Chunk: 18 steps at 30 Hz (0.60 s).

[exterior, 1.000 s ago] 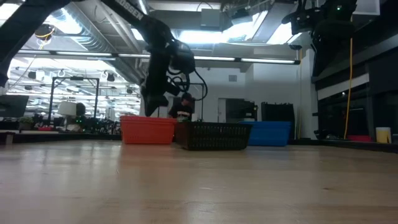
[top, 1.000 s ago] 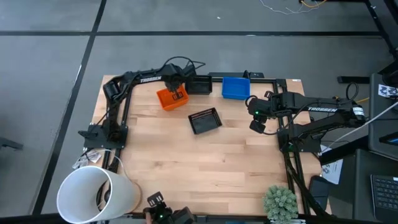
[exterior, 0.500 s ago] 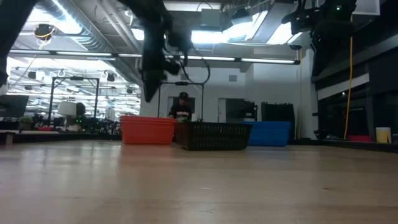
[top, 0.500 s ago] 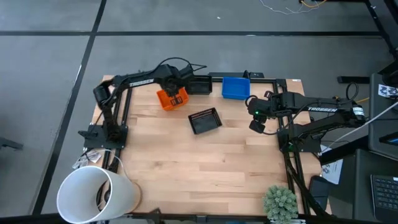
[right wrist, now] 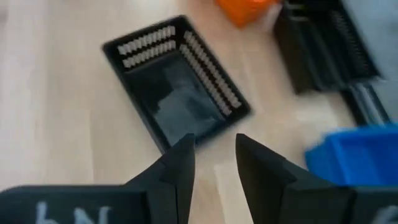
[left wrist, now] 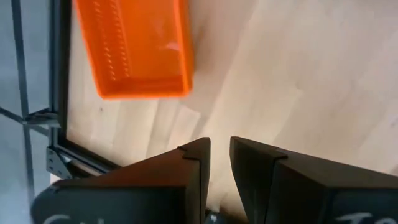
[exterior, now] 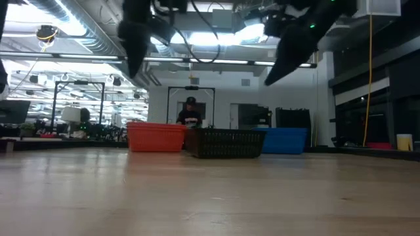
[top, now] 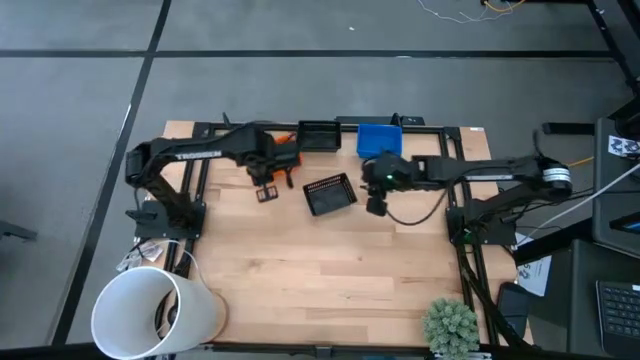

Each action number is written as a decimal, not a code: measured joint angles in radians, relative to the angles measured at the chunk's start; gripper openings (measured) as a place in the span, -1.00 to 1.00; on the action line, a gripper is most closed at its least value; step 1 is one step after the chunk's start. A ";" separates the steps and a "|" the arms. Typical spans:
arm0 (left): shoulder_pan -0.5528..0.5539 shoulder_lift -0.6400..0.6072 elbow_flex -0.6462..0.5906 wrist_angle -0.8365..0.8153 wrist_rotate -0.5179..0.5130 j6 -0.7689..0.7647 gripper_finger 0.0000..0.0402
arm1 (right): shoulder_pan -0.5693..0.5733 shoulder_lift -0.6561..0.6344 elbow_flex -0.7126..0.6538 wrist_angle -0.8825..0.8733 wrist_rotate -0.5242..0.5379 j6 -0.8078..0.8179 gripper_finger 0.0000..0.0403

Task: Stack baskets by color
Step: Stack the black basket on top of the other black baskets

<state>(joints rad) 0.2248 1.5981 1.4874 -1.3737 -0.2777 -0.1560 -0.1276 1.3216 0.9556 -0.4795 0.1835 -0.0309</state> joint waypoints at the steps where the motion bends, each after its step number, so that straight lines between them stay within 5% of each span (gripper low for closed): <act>1: -0.013 -0.020 -0.024 0.001 0.000 -0.005 -0.73 | -0.003 0.032 0.015 0.014 -0.026 -0.016 -0.42; 18: -0.206 -0.511 -0.569 0.485 -0.233 -0.176 -0.73 | -0.035 0.404 0.262 -0.120 -0.318 -0.294 -0.42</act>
<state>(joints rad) 0.0192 1.0872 0.9189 -0.8884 -0.5109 -0.3317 -0.1631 1.7253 1.2175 -0.5993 -0.1348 -0.3248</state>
